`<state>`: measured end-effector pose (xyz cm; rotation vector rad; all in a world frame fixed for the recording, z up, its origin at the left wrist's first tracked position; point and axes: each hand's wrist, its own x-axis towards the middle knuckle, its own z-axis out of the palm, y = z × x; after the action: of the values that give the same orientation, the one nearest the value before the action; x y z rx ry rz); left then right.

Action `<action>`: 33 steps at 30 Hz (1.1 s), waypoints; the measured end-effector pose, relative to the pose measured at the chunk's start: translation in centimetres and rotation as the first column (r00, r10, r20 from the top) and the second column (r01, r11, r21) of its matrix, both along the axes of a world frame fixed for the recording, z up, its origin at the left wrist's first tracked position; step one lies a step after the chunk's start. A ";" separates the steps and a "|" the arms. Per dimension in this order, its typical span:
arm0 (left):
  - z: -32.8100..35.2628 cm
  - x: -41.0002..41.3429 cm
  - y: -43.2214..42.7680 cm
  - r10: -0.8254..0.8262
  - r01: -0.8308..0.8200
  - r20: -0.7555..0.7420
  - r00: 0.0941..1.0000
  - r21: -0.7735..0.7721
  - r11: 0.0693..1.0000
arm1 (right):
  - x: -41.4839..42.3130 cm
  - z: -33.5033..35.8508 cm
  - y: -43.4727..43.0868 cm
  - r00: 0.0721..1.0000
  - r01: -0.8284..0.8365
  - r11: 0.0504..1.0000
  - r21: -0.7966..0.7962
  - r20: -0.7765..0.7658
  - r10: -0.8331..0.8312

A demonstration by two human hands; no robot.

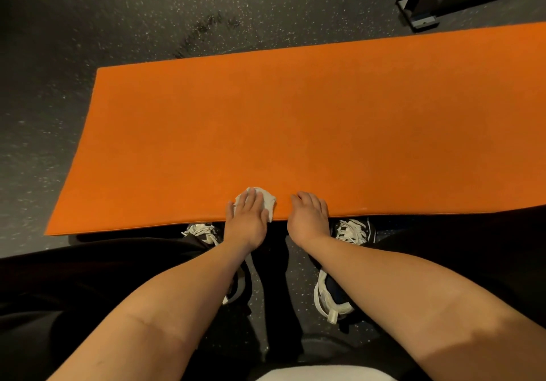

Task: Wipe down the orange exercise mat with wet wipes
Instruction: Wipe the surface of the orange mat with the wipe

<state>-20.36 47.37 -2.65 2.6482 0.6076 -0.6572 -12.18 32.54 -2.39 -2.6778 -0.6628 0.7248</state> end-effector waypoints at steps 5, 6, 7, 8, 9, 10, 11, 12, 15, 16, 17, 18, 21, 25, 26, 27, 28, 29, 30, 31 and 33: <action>0.3 1.4 -1.1 0.121 -0.121 -0.059 0.991 0.010 0.993 | 0.3 -0.1 -0.2 0.999 0.036 0.999 0.040 -0.038 -0.034; 0.3 1.8 -1.9 0.093 -0.094 -0.061 0.994 -0.016 0.995 | 0.3 -0.2 -0.3 0.997 0.061 0.997 0.051 -0.051 -0.059; 0.2 2.2 -2.6 0.044 -0.046 -0.058 0.997 -0.047 0.998 | 0.3 -0.2 -0.4 0.994 0.090 0.994 0.060 -0.064 -0.087; 0.2 2.5 -3.3 -0.006 0.002 -0.050 0.999 -0.075 0.997 | 0.4 -0.3 -0.5 0.991 0.116 0.991 0.064 -0.071 -0.112; 0.1 2.7 -3.7 -0.042 0.038 -0.041 0.998 -0.095 0.995 | 0.6 -0.3 -0.6 0.989 0.136 0.989 0.066 -0.070 -0.131; -0.1 2.8 -3.9 -0.065 0.061 -0.032 0.997 -0.104 0.993 | 0.8 -0.4 -0.7 0.987 0.149 0.987 0.064 -0.067 -0.145; -0.2 2.8 -3.7 -0.084 0.081 -0.028 0.996 -0.109 0.991 | 0.9 -0.3 -0.7 0.987 0.153 0.986 0.058 -0.065 -0.149; -0.3 2.9 -3.3 -0.108 0.105 -0.026 0.994 -0.107 0.989 | 1.1 -0.3 -0.6 0.988 0.144 0.988 0.054 -0.067 -0.140; -0.4 2.8 -1.0 -0.059 0.055 -0.055 0.997 -0.075 0.996 | 1.4 -0.4 0.1 0.996 0.049 0.997 0.062 -0.078 -0.044; -0.3 2.9 -0.2 0.021 -0.025 -0.068 0.997 -0.052 0.998 | 1.5 -0.4 0.5 0.996 0.025 0.997 0.067 -0.082 -0.020; -0.3 3.0 0.5 0.100 -0.102 -0.084 0.991 -0.022 0.995 | 1.7 -0.5 0.9 0.996 0.011 0.998 0.067 -0.086 -0.005; -0.4 3.0 1.0 0.164 -0.165 -0.099 0.981 0.006 0.986 | 1.8 -0.6 1.2 0.996 0.001 0.998 0.061 -0.085 0.004; -0.5 3.3 1.0 0.265 -0.263 -0.120 0.957 0.030 0.964 | 2.0 -0.9 1.8 0.996 0.009 0.999 0.045 -0.091 -0.005; -0.5 4.2 -1.8 -0.012 0.007 -0.048 0.999 -0.099 0.995 | 2.6 -1.4 1.8 0.953 0.263 0.956 0.131 -0.189 -0.237; -0.5 4.4 -2.6 -0.093 0.088 -0.027 0.995 -0.137 0.987 | 2.8 -1.5 1.6 0.925 0.350 0.924 0.152 -0.216 -0.314; -0.6 4.4 -3.2 -0.133 0.129 -0.017 0.991 -0.155 0.979 | 2.9 -1.6 1.4 0.904 0.401 0.901 0.163 -0.227 -0.362; -0.7 4.3 -3.4 -0.145 0.142 -0.008 0.989 -0.158 0.977 | 3.0 -1.7 1.2 0.901 0.410 0.898 0.162 -0.224 -0.371; -0.9 4.3 -3.2 -0.151 0.148 -0.004 0.989 -0.153 0.977 | 3.1 -1.7 1.1 0.911 0.388 0.909 0.153 -0.215 -0.352; -0.9 4.2 -2.8 -0.157 0.154 -0.010 0.988 -0.141 0.978 | 3.0 -1.7 1.0 0.926 0.350 0.925 0.144 -0.202 -0.319; -0.9 4.0 -2.1 -0.150 0.146 -0.024 0.988 -0.123 0.982 | 2.8 -1.6 1.0 0.942 0.307 0.942 0.137 -0.186 -0.280; -0.7 3.4 -0.4 -0.041 0.036 -0.056 0.998 -0.090 0.995 | 2.3 -1.6 1.1 0.968 0.218 0.969 0.115 -0.152 -0.200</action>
<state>-16.93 46.94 -3.35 2.5716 0.5314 -0.7562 -9.84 33.59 -4.01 -2.5014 -0.3707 0.7738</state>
